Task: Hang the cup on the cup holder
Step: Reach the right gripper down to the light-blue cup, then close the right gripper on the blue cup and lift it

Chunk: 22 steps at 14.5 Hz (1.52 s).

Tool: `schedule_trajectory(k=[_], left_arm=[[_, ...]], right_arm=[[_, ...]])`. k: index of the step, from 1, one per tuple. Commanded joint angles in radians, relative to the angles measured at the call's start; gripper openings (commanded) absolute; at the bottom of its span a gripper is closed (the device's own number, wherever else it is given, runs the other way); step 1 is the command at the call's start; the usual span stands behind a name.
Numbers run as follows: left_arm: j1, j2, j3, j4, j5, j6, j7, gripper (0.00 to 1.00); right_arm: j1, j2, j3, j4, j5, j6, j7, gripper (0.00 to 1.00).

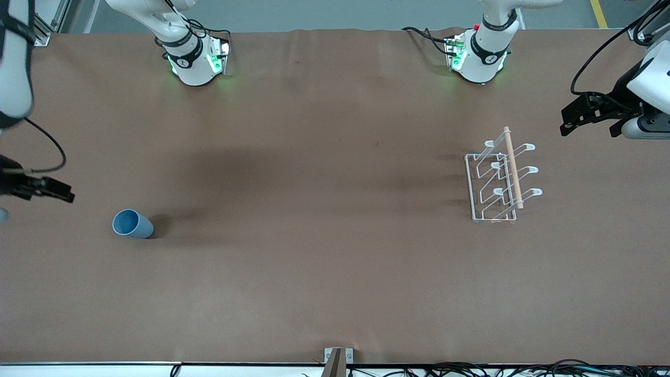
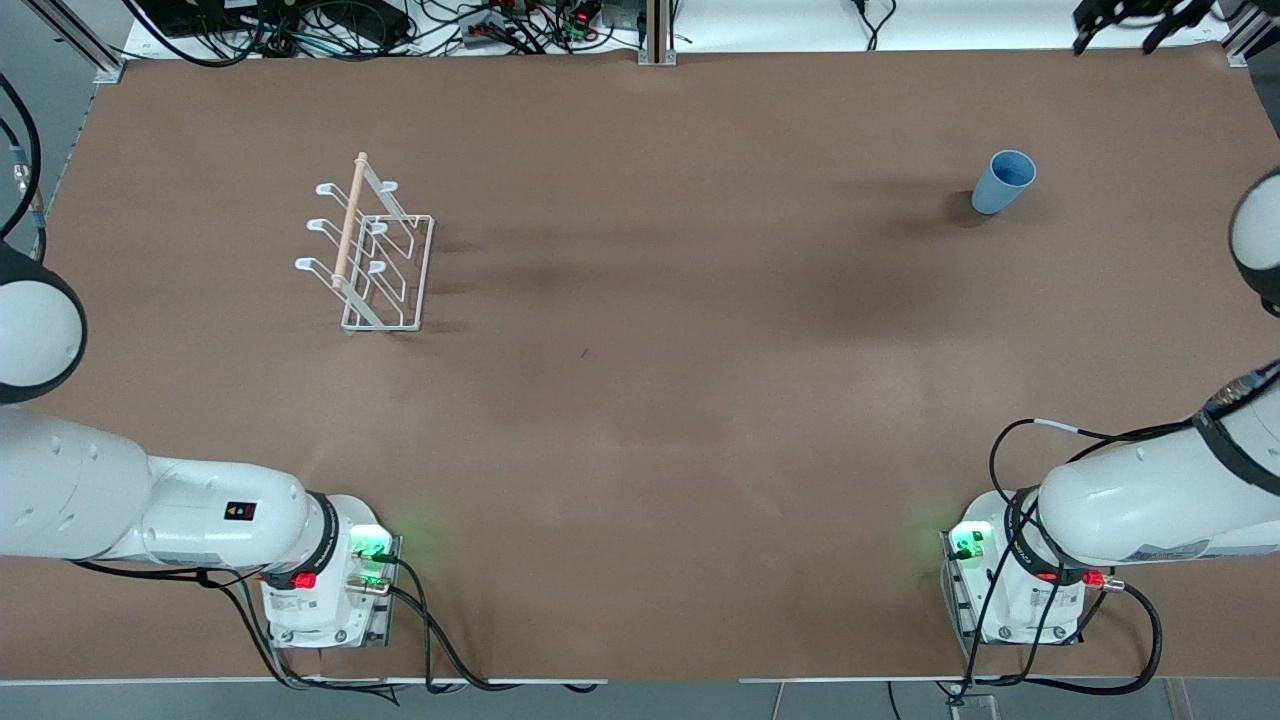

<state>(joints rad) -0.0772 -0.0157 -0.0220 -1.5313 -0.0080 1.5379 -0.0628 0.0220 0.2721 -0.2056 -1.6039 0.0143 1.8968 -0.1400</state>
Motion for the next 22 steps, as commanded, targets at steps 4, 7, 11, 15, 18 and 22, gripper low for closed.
schedule_trajectory(k=[4, 7, 11, 15, 18, 22], left_arm=[[0.001, 0.000, -0.001, 0.008, 0.014, -0.001, 0.006, 1.00], [0.001, 0.000, -0.001, 0.008, 0.016, -0.001, 0.008, 1.00], [0.002, -0.001, 0.000, 0.008, 0.016, -0.001, 0.009, 1.00], [0.001, -0.001, 0.001, 0.007, 0.017, -0.001, 0.006, 1.00], [-0.001, 0.000, 0.001, 0.005, 0.019, -0.001, 0.005, 1.00], [-0.001, 0.000, -0.001, 0.003, 0.019, -0.001, 0.001, 1.00]], right_arm=[[-0.034, 0.105, 0.003, -0.223, 0.044, 0.380, -0.212, 1.00], [-0.037, 0.108, 0.005, -0.327, 0.044, 0.513, -0.245, 1.00], [-0.036, 0.171, 0.008, -0.346, 0.044, 0.593, -0.247, 1.00], [-0.037, 0.210, 0.021, -0.346, 0.044, 0.616, -0.243, 0.76], [-0.034, 0.216, 0.023, -0.344, 0.106, 0.616, -0.242, 0.19], [-0.033, 0.219, 0.023, -0.332, 0.153, 0.605, -0.245, 0.00]])
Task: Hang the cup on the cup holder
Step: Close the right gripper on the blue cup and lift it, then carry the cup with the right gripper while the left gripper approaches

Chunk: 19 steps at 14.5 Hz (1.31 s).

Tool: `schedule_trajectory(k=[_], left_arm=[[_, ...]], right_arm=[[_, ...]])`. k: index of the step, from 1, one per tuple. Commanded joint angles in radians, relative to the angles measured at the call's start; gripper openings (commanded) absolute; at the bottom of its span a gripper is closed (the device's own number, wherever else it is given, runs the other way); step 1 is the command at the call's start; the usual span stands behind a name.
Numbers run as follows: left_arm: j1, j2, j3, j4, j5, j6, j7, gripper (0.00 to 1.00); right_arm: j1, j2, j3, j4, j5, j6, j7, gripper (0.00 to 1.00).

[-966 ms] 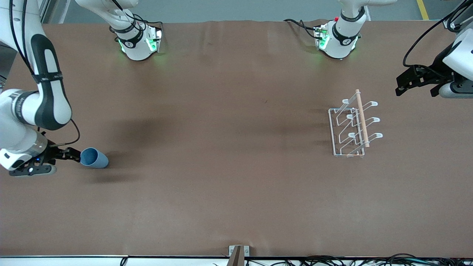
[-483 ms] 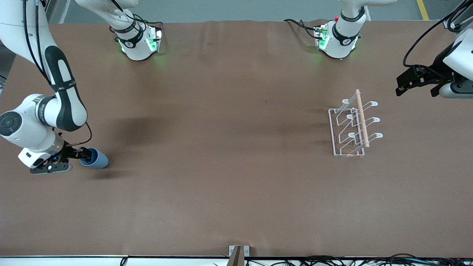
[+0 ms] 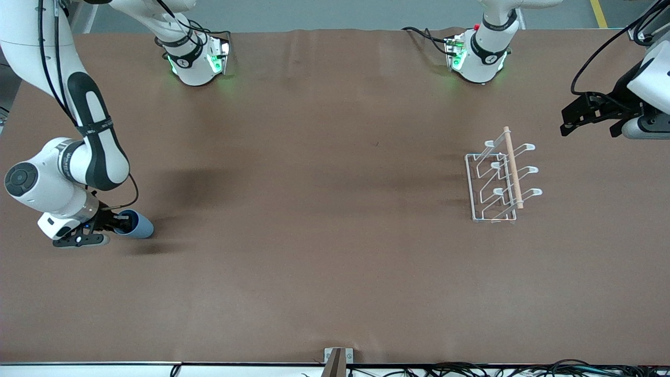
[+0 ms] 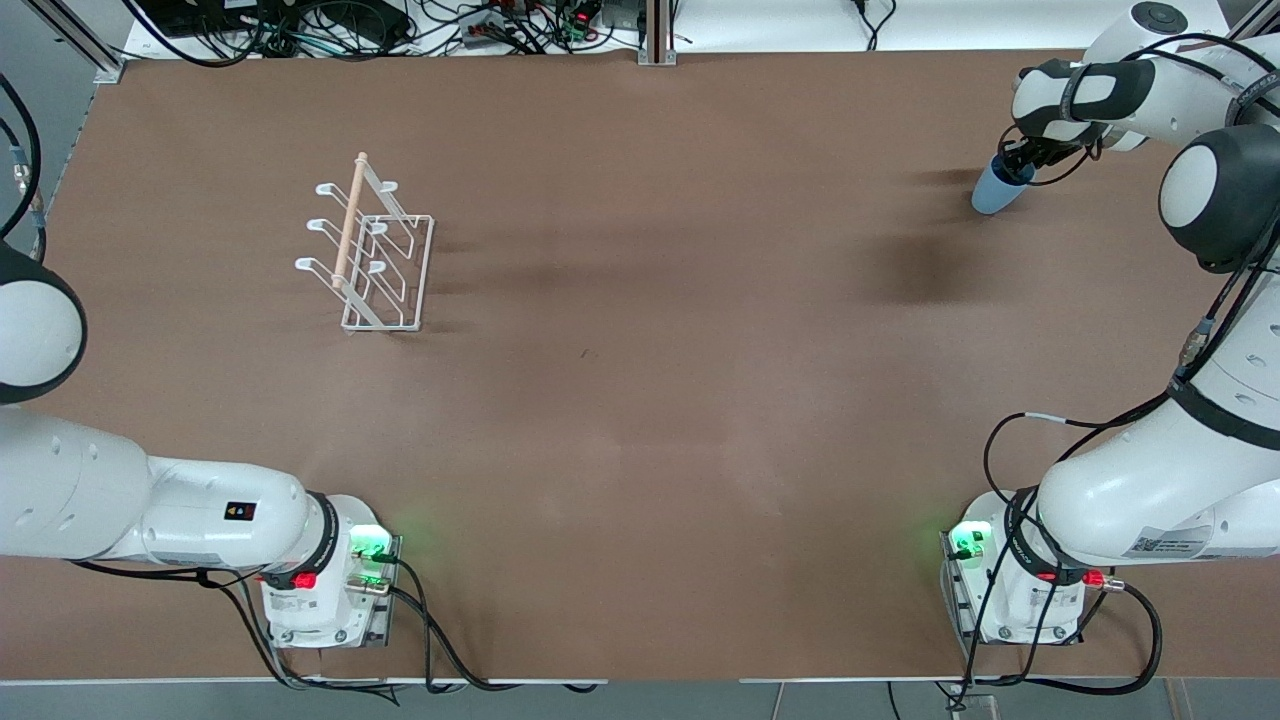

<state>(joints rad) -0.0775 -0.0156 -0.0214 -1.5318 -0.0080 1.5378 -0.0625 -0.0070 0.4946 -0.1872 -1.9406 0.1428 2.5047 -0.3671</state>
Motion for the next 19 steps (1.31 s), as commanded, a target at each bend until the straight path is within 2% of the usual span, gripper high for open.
schedule_trajectory(k=[1, 2, 6, 8, 12, 15, 17, 19], left_arm=[[-0.001, 0.000, -0.002, 0.004, 0.019, -0.001, 0.003, 1.00], [-0.002, 0.000, -0.002, 0.004, 0.019, -0.001, 0.001, 1.00], [-0.004, 0.002, -0.002, 0.002, 0.019, -0.001, 0.000, 1.00], [-0.005, 0.002, -0.002, 0.002, 0.019, -0.001, 0.001, 1.00], [-0.008, 0.002, -0.002, 0.005, 0.020, -0.001, 0.010, 1.00], [-0.018, 0.002, -0.003, 0.009, 0.020, 0.001, 0.013, 1.00], [-0.025, 0.012, -0.018, 0.006, 0.020, 0.010, 0.029, 1.00], [-0.030, 0.046, -0.038, 0.010, 0.022, 0.074, 0.070, 1.00]], right_arm=[[-0.004, -0.004, 0.005, 0.014, 0.023, -0.007, -0.019, 0.00], [-0.002, -0.007, 0.003, 0.034, 0.023, -0.036, -0.019, 0.00], [-0.010, -0.066, 0.003, 0.199, 0.026, -0.367, -0.016, 0.00], [-0.004, -0.091, 0.008, 0.268, 0.053, -0.476, -0.001, 0.00], [0.050, -0.175, 0.012, 0.299, 0.266, -0.653, 0.074, 0.00], [0.110, -0.195, 0.012, 0.296, 0.417, -0.768, 0.079, 0.00], [0.181, -0.194, 0.012, 0.293, 0.562, -0.825, 0.088, 0.00], [0.287, -0.189, 0.012, 0.293, 0.656, -0.842, 0.129, 0.00]])
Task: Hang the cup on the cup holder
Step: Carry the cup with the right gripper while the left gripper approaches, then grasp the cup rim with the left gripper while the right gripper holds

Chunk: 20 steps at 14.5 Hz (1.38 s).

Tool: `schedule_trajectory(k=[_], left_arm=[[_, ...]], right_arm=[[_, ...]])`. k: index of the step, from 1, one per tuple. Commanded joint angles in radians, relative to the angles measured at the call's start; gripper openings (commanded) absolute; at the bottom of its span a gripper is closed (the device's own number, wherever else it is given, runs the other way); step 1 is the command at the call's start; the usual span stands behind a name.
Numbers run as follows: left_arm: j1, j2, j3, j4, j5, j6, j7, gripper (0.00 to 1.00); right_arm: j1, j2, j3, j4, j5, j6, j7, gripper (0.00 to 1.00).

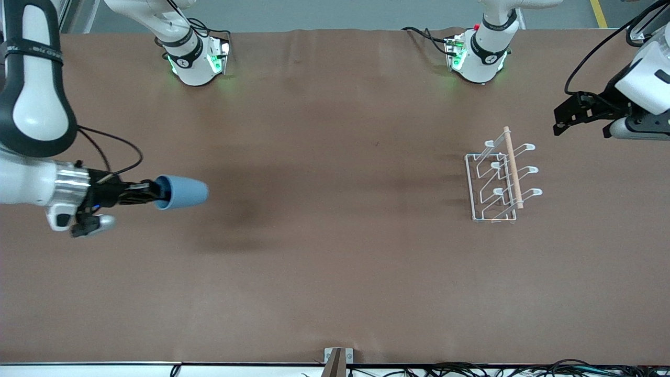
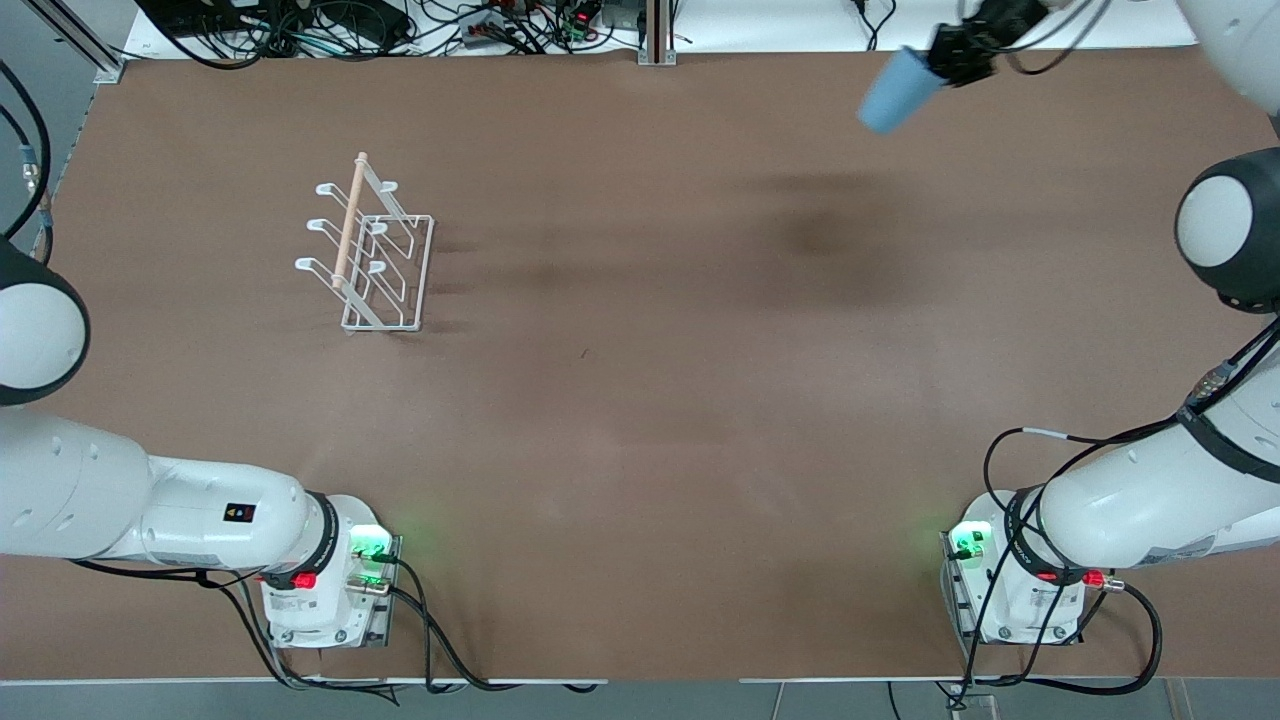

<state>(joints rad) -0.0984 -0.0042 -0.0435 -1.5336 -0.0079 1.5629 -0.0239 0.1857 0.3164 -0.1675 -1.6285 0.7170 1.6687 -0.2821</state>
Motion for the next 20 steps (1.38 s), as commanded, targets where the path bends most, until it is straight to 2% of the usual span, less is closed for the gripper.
schedule_trajectory(k=[1, 2, 3, 4, 6, 8, 10, 12, 17, 20], left_arm=[[-0.011, 0.042, -0.041, 0.012, 0.022, 0.071, 0.047, 0.97], [-0.011, 0.050, -0.086, 0.012, 0.023, 0.075, 0.082, 0.94], [-0.007, 0.049, -0.122, 0.010, 0.025, 0.075, 0.119, 0.96], [-0.007, 0.047, -0.156, 0.007, 0.023, 0.072, 0.160, 1.00], [-0.003, 0.047, -0.252, 0.003, 0.020, 0.057, 0.225, 1.00], [-0.003, 0.046, -0.340, 0.003, 0.013, 0.039, 0.275, 1.00], [-0.001, 0.044, -0.415, 0.007, -0.006, 0.034, 0.324, 1.00], [-0.007, 0.047, -0.453, 0.012, -0.096, 0.034, 0.373, 1.00], [-0.011, 0.069, -0.539, 0.013, -0.227, 0.046, 0.392, 0.99], [-0.011, 0.116, -0.578, 0.013, -0.264, 0.121, 0.380, 0.99]], right_arm=[[0.148, -0.010, -0.007, -0.021, 0.147, -0.006, 0.046, 0.00], [0.187, -0.010, -0.007, -0.024, 0.210, -0.006, 0.046, 0.00], [0.225, -0.010, -0.007, -0.030, 0.269, -0.006, 0.046, 0.00], [0.248, -0.010, -0.007, -0.031, 0.306, -0.006, 0.046, 0.01], [0.300, -0.010, -0.007, -0.043, 0.355, 0.000, 0.046, 0.01], [0.351, -0.010, -0.007, -0.063, 0.470, 0.005, 0.044, 0.01], [0.382, -0.010, -0.007, -0.074, 0.541, -0.001, 0.046, 0.02], [0.396, -0.010, -0.007, -0.074, 0.577, -0.004, 0.061, 0.02], [0.413, -0.010, -0.007, -0.073, 0.585, 0.014, 0.066, 0.02], [0.413, -0.010, -0.007, -0.073, 0.585, 0.022, 0.066, 0.02]])
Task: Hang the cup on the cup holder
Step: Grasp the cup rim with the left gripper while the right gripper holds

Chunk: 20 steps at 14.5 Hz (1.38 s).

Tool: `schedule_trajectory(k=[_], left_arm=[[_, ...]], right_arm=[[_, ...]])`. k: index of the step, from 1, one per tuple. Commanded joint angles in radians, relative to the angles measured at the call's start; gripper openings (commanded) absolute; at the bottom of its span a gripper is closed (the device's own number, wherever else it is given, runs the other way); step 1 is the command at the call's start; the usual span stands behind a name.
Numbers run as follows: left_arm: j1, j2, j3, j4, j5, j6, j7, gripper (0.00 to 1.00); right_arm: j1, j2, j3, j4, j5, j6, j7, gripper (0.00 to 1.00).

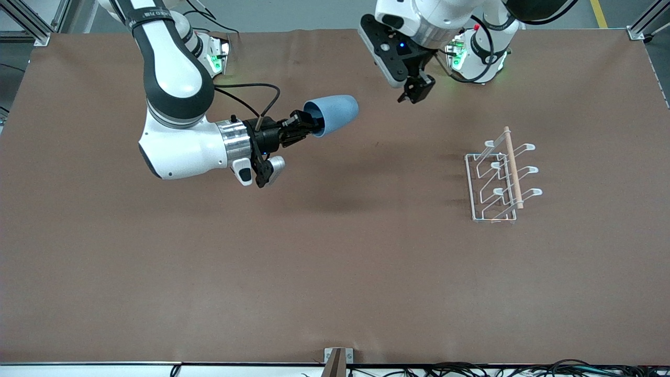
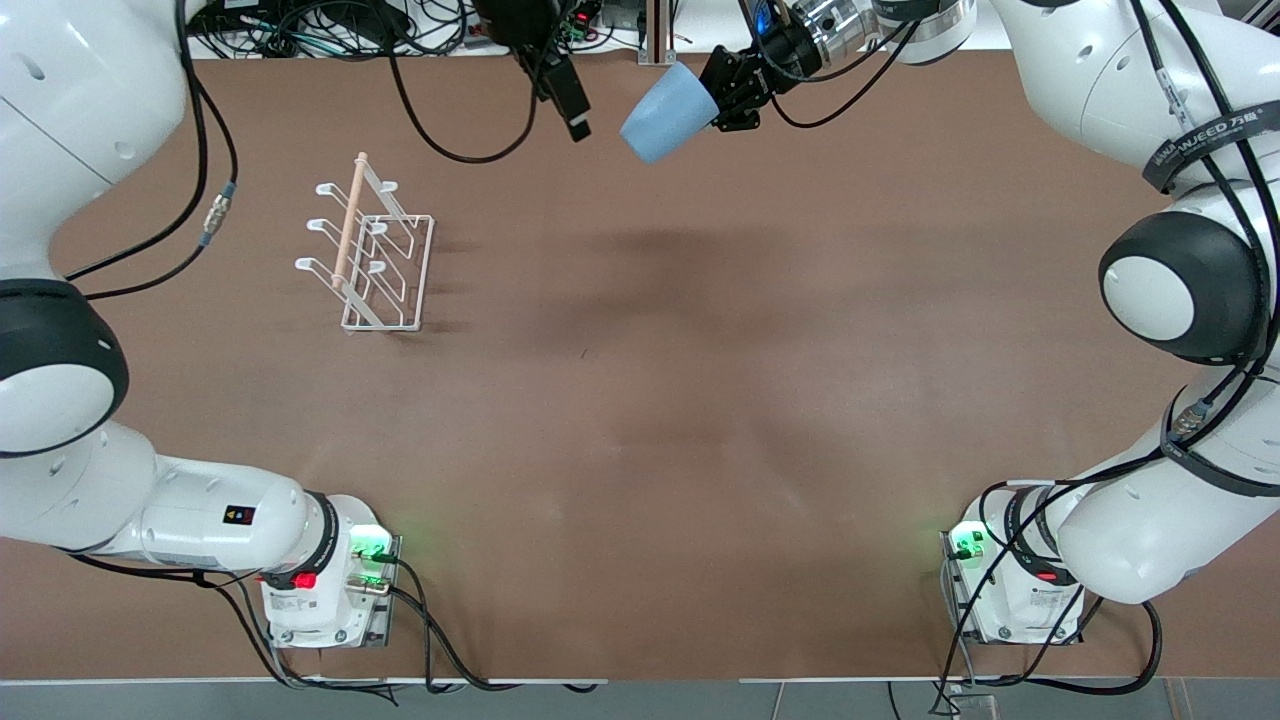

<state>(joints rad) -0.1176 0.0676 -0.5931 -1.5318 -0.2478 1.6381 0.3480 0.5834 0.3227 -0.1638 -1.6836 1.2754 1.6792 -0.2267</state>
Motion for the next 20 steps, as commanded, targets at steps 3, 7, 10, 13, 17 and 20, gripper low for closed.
schedule_trajectory(k=[3, 7, 10, 13, 17, 20], left_arm=[[-0.002, 0.112, -0.066, 0.030, -0.018, 0.110, -0.006, 0.99], [-0.053, 0.162, -0.067, 0.030, 0.030, 0.204, -0.075, 0.96], [-0.077, 0.201, -0.067, 0.029, 0.039, 0.242, -0.092, 0.96], [-0.089, 0.225, -0.067, 0.028, 0.088, 0.269, -0.098, 0.87], [-0.091, 0.238, -0.067, 0.032, 0.108, 0.302, -0.113, 0.65], [-0.090, 0.236, -0.068, 0.030, 0.127, 0.304, -0.106, 0.18]], right_arm=[[0.015, -0.016, -0.011, -0.016, 0.028, 0.013, 0.010, 0.02], [0.032, -0.016, -0.011, -0.016, 0.041, 0.036, 0.010, 0.02], [0.039, -0.016, -0.011, -0.014, 0.058, 0.063, 0.010, 0.02], [0.041, -0.016, -0.011, -0.014, 0.059, 0.063, 0.012, 0.02], [0.042, -0.016, -0.011, -0.014, 0.065, 0.065, 0.012, 0.02], [0.042, -0.016, -0.011, -0.014, 0.065, 0.065, 0.012, 0.03]])
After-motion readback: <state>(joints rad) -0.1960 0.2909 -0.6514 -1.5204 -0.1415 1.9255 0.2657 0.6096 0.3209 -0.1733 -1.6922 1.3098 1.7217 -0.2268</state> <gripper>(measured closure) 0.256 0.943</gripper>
